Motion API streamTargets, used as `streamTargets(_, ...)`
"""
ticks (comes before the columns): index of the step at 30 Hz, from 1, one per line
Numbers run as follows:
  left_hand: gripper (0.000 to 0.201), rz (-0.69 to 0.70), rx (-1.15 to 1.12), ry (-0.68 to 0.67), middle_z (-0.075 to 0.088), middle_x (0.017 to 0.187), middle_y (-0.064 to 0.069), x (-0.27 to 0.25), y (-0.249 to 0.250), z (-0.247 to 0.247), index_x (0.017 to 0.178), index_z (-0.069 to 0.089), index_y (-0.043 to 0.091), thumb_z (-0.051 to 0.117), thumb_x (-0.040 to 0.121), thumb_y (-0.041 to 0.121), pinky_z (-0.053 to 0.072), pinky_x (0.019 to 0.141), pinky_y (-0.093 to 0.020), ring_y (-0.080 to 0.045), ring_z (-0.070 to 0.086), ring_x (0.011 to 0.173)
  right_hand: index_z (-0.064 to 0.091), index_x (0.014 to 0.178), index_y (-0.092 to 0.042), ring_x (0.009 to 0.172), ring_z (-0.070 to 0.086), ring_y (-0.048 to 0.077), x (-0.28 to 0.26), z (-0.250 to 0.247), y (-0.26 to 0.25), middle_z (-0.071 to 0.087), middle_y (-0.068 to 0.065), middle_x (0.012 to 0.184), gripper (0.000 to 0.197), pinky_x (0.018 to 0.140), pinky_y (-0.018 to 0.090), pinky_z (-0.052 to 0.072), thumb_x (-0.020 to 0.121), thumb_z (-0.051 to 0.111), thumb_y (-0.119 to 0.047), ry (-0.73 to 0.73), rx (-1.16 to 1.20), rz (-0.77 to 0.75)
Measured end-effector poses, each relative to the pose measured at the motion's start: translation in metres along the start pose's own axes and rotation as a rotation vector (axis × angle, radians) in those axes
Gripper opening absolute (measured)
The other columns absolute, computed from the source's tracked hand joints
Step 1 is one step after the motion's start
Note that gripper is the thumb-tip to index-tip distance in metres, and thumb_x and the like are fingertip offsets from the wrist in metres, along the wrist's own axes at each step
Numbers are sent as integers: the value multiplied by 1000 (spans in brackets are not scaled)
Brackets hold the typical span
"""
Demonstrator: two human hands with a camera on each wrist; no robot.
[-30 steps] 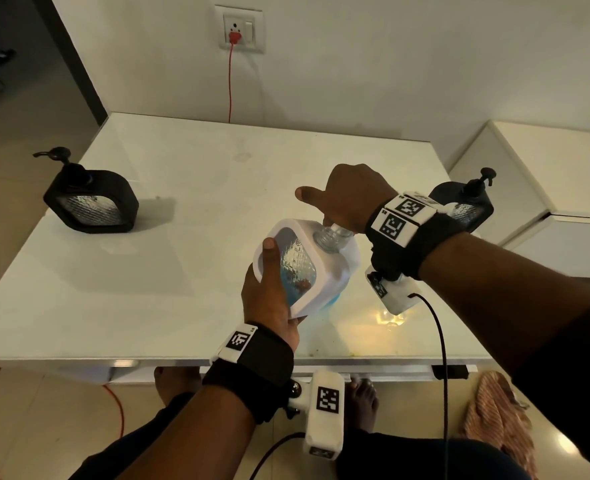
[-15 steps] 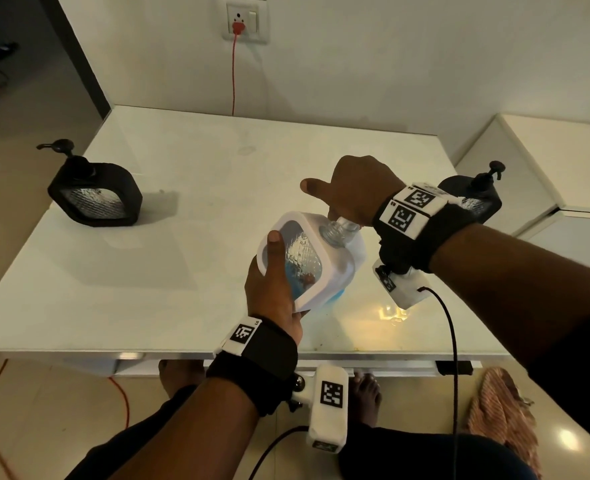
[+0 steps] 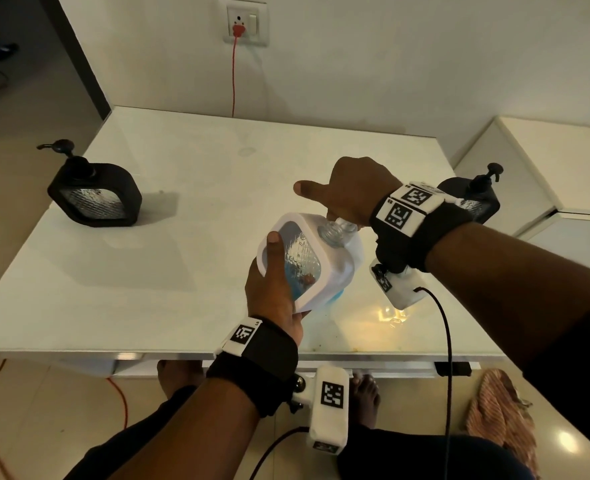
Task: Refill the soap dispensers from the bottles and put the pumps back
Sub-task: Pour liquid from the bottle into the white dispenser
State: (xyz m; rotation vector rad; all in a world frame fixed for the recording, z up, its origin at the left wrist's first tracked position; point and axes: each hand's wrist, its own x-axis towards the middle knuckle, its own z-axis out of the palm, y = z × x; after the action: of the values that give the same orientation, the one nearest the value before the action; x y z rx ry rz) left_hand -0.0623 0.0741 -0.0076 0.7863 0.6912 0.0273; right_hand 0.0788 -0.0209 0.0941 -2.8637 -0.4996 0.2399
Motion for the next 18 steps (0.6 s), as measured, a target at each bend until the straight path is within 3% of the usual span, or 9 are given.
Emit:
streamTargets(4,44,-7,15,16,75,124,-1,-1,0,1,131,65,37,60,96,64,65,72,-42,-28,72,112,61,66,-18,82,67,26,2,6,6,72,4,82,64,86,44,56,87,46,-76,52,-15,10)
streamTargets(7,46,1,13,16,74,125,-1,-1,0,-1,132,64,37,59,96,64,64,70,-40,-28,72,111,62,67,-17,83,67,27,1,7,1,73,5,84,62,87,44,55,88,47,-74,37,-7,3)
streamTargets(12,46,1,37,21,73,126,0,-1,0,0,133,63,38,59,96,64,65,74,-43,-28,71,112,72,70,-8,52,66,22,-5,-8,-2,62,-1,44,73,69,31,55,93,44,-72,-83,38,17)
streamTargets(13,45,5,39,20,73,126,0,-2,1,1,132,63,38,58,96,64,65,75,-43,-28,70,112,71,69,-8,53,67,23,-5,-8,-1,62,0,45,72,69,32,55,93,45,-71,-82,23,16)
streamTargets(16,44,5,25,20,73,126,0,-3,2,3,132,63,38,58,96,64,65,74,-43,-28,70,112,63,68,-16,72,68,26,0,-3,1,71,4,74,61,80,39,57,91,46,-69,-21,-17,5)
streamTargets(18,47,5,26,34,73,127,-1,-2,1,2,134,63,38,59,95,64,65,72,-42,-28,70,113,59,67,-18,81,65,26,3,2,2,72,4,85,55,84,42,56,89,48,-66,7,-39,9)
